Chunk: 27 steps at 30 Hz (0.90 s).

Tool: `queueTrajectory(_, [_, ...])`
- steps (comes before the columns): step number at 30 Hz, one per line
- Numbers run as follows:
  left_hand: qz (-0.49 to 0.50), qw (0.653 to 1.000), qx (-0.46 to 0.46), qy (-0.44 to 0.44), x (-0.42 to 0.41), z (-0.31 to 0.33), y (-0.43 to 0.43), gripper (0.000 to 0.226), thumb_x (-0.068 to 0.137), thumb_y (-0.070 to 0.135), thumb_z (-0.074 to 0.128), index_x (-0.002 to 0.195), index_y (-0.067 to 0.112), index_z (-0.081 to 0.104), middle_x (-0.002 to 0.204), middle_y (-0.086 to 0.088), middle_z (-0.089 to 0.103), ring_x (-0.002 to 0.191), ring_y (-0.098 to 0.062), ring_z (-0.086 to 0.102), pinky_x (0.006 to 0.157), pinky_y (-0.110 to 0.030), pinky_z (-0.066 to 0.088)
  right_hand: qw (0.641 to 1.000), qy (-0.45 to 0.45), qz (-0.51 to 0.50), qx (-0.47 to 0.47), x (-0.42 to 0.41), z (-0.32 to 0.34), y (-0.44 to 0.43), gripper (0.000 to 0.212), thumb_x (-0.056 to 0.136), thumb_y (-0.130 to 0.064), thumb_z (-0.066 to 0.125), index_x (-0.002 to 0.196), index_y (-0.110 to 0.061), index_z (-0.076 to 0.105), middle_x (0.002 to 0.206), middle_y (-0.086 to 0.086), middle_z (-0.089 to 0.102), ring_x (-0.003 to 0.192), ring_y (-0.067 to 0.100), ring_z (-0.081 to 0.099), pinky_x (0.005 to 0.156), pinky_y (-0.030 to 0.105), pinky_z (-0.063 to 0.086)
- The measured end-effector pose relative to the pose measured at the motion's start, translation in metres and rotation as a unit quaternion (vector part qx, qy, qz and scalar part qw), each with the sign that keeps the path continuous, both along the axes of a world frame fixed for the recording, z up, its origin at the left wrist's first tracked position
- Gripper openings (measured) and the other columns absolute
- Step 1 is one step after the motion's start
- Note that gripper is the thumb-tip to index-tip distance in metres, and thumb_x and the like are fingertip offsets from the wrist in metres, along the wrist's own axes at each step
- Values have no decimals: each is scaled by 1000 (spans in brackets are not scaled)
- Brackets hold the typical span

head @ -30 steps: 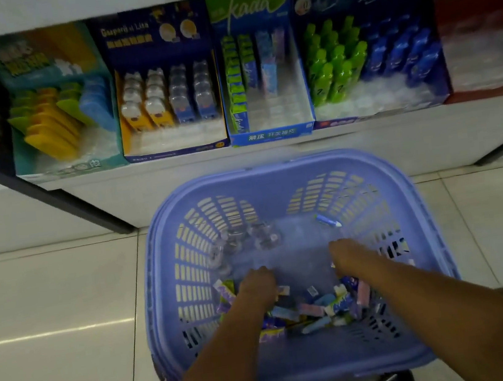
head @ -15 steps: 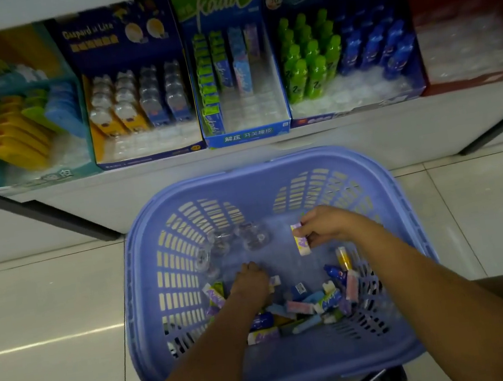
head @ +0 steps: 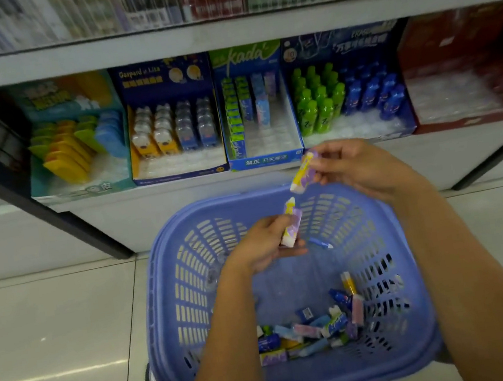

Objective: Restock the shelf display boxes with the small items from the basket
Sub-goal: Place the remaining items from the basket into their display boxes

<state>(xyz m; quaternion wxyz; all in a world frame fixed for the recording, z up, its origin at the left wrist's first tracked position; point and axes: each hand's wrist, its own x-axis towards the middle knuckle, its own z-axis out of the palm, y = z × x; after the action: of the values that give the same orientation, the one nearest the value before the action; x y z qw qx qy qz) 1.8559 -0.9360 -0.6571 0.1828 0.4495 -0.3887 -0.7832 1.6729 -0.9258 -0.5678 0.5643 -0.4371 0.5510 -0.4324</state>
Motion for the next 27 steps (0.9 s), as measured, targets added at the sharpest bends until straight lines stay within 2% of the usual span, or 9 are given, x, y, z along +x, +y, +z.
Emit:
queueTrajectory(3, [1,998,-51,25,7,41,-10,22,96,24,54,80,9,58,59,0,60,51,-8,60,51,-22,54,984,85,-115,-108,-1,29,-18,8,88,-3,61,95,-5,65,73,5,65,57,6,61,62,16,52])
queueTrajectory(6, [17,995,-94,43,14,66,-15,21,96,26,53,84,11,60,61,5,65,49,-6,57,45,-17,46,933,231,-206,-182,-7,49,-52,15,83,-6,69,96,-8,63,75,-2,61,61,2,60,62,14,52])
queueTrajectory(8, [48,992,-100,64,16,75,-16,18,95,25,54,87,11,61,64,5,66,48,-6,52,42,-17,40,899,319,-204,-221,-7,56,-75,14,79,-8,72,92,-11,65,77,-7,63,62,-10,59,61,4,45])
queueTrajectory(10, [83,988,-94,87,16,80,-16,19,95,24,53,88,9,61,63,4,65,47,-6,47,40,-16,36,884,363,-163,-247,-2,56,-99,14,80,-3,68,94,-1,67,81,-3,64,60,-21,55,61,-2,39])
queueTrajectory(12, [109,985,-88,97,16,84,-18,22,97,27,51,91,8,60,62,4,64,46,-6,44,40,-16,34,872,414,-120,-232,2,51,-121,14,82,1,64,95,4,66,85,5,67,69,-13,62,66,1,41])
queueTrajectory(15, [125,985,-95,77,17,87,-21,30,98,34,47,91,9,62,61,6,64,44,-6,40,40,-16,32,842,499,-85,-186,1,39,-145,18,85,-5,62,101,0,66,104,17,69,98,26,64,87,30,48])
queueTrajectory(19, [121,985,-113,44,18,86,-25,34,99,38,45,89,11,63,65,5,64,44,-7,35,41,-16,29,835,521,-62,-167,-2,36,-161,22,89,-13,59,108,-4,65,112,15,66,105,27,59,83,23,39])
queueTrajectory(25, [103,985,-120,67,16,83,-29,34,97,40,48,96,11,66,68,5,62,47,-8,33,42,-16,28,847,514,-13,-136,-10,38,-169,21,89,-22,62,106,-10,68,112,6,67,104,19,59,63,9,31])
queueTrajectory(27, [104,984,-118,78,16,83,-31,32,97,39,48,95,14,67,67,6,63,47,-8,33,42,-16,28,842,523,-21,-131,-10,36,-172,21,89,-22,62,105,-11,71,115,5,66,105,18,58,63,7,32])
